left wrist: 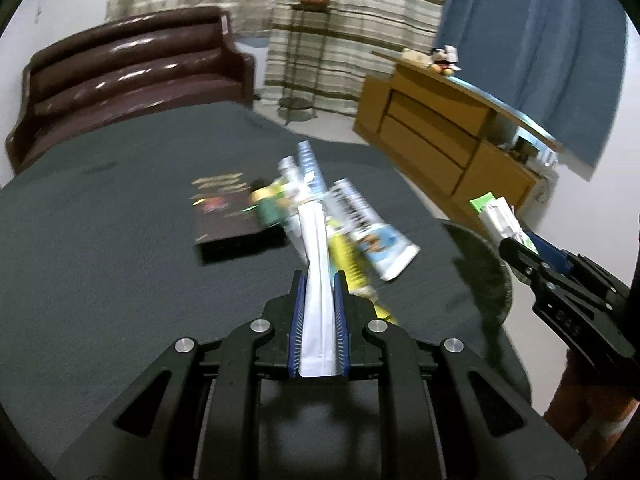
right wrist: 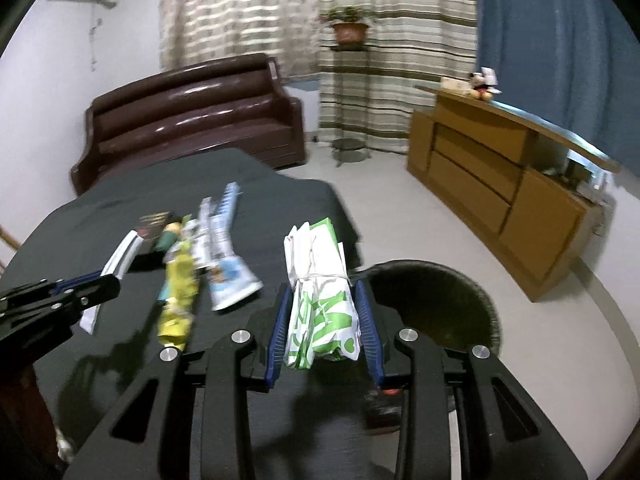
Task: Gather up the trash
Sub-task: 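Carry both items over the bin and open both grippers to drop them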
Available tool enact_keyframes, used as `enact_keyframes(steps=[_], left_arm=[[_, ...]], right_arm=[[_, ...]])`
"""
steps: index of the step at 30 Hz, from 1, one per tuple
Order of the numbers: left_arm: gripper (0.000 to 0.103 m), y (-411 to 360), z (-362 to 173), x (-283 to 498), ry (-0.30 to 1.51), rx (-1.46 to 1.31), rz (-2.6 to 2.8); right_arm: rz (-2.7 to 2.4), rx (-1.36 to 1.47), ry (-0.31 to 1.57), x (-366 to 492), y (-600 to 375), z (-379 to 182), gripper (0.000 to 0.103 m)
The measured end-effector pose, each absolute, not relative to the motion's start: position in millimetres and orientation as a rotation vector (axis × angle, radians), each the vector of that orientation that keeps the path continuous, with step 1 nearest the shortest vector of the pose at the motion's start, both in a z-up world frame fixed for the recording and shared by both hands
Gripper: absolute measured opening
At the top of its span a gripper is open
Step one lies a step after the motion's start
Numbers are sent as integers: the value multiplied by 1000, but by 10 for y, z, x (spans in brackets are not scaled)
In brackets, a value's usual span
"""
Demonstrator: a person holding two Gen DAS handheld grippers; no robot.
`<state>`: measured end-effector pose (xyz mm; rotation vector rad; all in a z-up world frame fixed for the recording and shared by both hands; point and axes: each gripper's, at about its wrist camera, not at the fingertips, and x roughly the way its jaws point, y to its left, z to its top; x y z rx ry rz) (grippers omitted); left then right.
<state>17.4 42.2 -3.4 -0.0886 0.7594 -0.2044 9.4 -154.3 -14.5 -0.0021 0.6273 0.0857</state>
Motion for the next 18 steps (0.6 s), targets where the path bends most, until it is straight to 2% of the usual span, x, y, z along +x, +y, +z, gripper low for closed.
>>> enact_keyframes(steps=[18], left_arm=[[14,-853,-163,730,764,0,-371]], right_arm=[[-89,78,653,450,-2390,-360,34]])
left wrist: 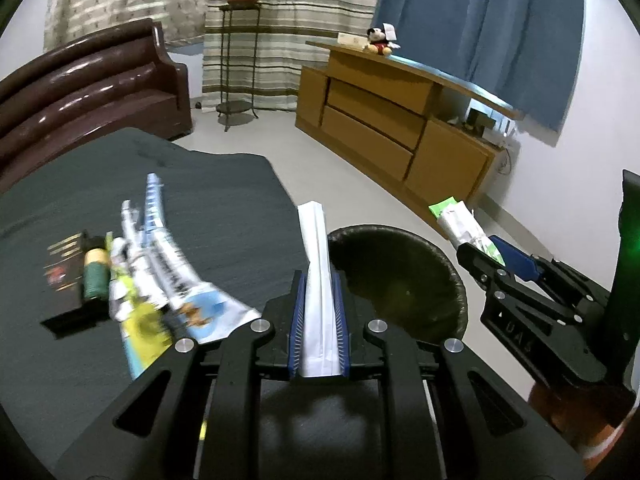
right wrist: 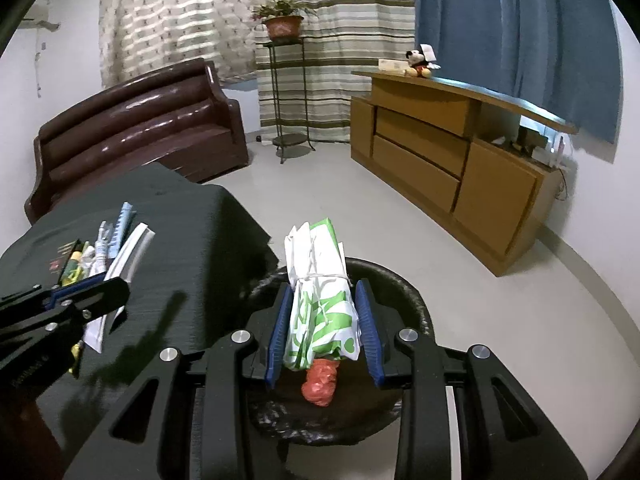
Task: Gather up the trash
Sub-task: 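Carry both items over the bin and open both grippers to drop them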
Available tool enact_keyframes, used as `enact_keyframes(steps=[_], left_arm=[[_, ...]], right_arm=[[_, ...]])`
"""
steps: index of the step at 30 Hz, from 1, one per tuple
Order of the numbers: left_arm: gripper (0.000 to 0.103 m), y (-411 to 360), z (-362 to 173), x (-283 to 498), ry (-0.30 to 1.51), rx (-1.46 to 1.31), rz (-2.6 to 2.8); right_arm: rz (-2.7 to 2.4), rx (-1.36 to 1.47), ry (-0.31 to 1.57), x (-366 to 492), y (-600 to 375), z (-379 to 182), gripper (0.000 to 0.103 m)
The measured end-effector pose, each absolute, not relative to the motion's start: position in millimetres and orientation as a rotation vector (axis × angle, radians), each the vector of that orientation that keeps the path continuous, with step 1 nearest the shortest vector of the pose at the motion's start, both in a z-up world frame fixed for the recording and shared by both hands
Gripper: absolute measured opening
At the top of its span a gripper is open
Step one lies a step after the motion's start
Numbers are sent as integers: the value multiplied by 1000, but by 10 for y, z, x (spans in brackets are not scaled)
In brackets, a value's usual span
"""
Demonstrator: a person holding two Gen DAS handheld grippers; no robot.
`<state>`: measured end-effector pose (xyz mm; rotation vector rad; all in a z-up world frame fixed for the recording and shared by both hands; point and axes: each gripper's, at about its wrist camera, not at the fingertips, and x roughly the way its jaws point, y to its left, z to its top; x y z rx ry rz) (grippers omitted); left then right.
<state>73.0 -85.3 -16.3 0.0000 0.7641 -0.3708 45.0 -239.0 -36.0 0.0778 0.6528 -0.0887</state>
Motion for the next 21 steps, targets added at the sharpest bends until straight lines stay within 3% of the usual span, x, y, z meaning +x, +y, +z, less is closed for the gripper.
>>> enact_keyframes(steps=[21], left_arm=[[15,-1415,-391,1061,812,93,-387]], right_arm=[[-124,136,686,615,-2687,-561,34]])
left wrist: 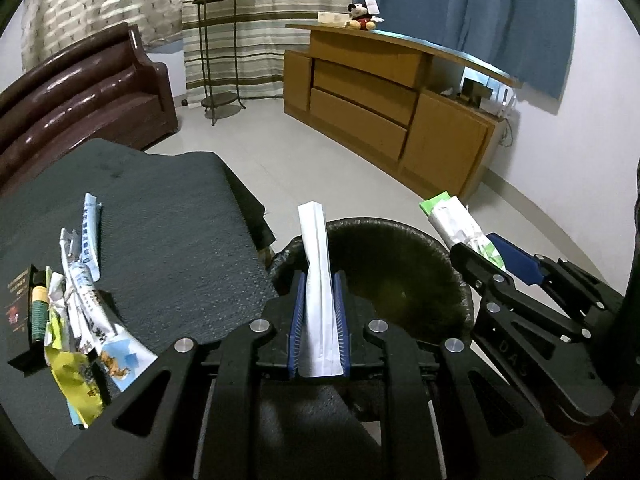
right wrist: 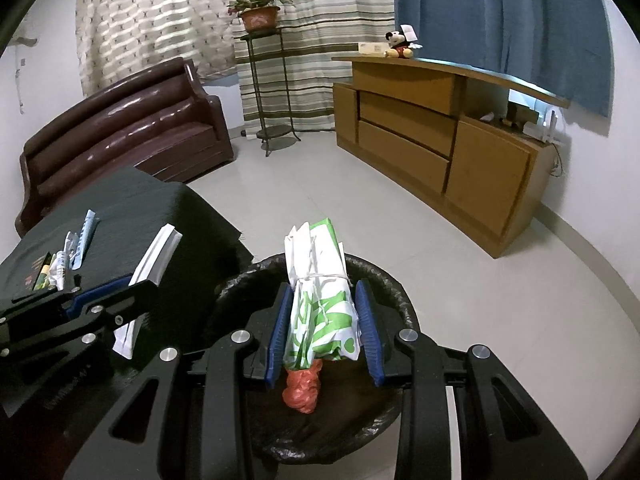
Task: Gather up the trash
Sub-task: 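Carry both items over the bin and open both grippers to drop them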
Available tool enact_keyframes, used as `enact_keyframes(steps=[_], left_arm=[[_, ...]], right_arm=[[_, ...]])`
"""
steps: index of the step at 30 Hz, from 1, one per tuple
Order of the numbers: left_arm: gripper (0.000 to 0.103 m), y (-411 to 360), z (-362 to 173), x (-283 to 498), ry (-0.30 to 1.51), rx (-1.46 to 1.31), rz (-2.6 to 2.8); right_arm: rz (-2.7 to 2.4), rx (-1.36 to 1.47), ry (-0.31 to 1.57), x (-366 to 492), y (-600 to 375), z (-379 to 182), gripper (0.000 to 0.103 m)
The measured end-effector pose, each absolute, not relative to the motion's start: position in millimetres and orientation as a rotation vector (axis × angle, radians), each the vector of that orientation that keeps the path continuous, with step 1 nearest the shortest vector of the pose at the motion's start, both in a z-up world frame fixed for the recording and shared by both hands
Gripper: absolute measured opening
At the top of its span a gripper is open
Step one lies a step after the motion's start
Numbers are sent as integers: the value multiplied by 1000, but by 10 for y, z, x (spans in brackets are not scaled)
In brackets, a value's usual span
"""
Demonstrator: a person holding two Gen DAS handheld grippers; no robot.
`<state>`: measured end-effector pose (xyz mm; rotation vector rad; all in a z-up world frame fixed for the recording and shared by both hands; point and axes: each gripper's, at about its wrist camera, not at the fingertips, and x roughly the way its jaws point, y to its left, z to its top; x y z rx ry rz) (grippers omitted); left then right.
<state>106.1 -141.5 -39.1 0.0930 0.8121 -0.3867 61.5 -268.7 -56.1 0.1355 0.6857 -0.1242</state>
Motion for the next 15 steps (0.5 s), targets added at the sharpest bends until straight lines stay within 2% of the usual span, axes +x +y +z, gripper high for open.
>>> enact_keyframes(steps=[7,10,15], left_arm=[[17,-1455,-407,1098,816,98,-381],[32,-1444,-410,1104,815,94,-379],[36,-1435,-394,1104,808,88,-379]], right_arm=[[-140,151,692,623,-2731,-580,37],[-143,156,689,609,-2728,-561,38],[-144,155,679,599,-2735,-533,40]])
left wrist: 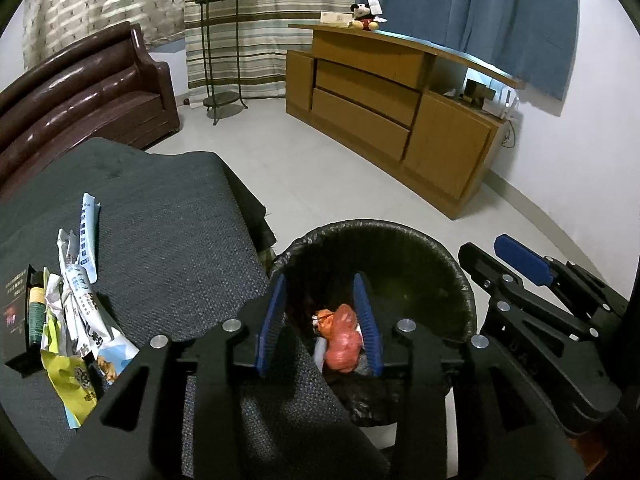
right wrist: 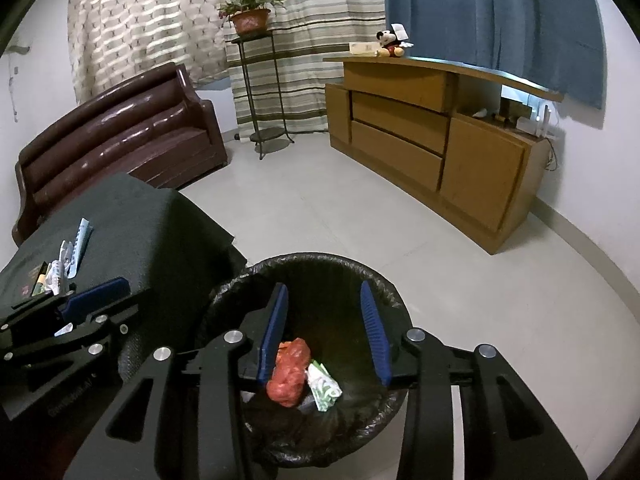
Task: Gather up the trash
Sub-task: 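Carry both items over the bin and open both grippers to drop them, then return to the table and grasp the yellow wrapper with the left gripper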
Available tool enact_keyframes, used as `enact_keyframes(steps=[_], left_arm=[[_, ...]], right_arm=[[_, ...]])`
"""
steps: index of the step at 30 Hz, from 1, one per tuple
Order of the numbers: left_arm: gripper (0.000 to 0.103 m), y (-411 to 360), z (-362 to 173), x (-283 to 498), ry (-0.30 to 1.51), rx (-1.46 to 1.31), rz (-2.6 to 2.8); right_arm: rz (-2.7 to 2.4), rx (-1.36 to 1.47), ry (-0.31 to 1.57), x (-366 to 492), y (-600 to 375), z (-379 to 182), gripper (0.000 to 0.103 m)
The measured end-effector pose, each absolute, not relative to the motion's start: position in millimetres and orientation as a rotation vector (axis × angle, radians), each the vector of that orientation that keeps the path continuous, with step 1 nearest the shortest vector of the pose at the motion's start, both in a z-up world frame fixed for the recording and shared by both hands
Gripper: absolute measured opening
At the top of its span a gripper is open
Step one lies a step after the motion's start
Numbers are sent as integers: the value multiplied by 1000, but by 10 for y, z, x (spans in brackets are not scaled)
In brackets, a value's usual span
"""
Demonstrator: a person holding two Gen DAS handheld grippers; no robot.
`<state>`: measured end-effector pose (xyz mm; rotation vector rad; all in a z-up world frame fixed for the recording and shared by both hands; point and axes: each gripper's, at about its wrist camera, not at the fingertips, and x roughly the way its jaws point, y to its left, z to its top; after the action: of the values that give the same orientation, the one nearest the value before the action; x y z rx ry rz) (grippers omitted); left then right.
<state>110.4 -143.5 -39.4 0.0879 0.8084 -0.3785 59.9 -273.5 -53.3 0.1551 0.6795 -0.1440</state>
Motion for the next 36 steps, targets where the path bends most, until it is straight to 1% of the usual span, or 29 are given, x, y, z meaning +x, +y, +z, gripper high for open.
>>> enact_keyframes(steps=[1,3,5,12,22,30,36], left_arm=[[37,-1434,-389,1101,808,86,-379],[45,-1410,-362,1092,801,80,-376],[47,-1379,-322,1074,792,71,-374],[48,-1181,-217,975,782,48,-348],[48,-677,-119,797,783,14,-258],[48,-210,-209,581,812,-5,-174],[48,-27,-238,470,815,-5,-137]], right_arm=[[-146,154,677,592,-2736,-527,40],[-145,154,676,609,-2745,-514,41],[-147,157,673,606,-2751,-505,41],[-124,150,664,592,-2687,-455,42],[-53,134,665,551,-2450,-386,42],[12,99,675,472,-2148,-364,42],[47,78,686,403,-1985,-379,42]])
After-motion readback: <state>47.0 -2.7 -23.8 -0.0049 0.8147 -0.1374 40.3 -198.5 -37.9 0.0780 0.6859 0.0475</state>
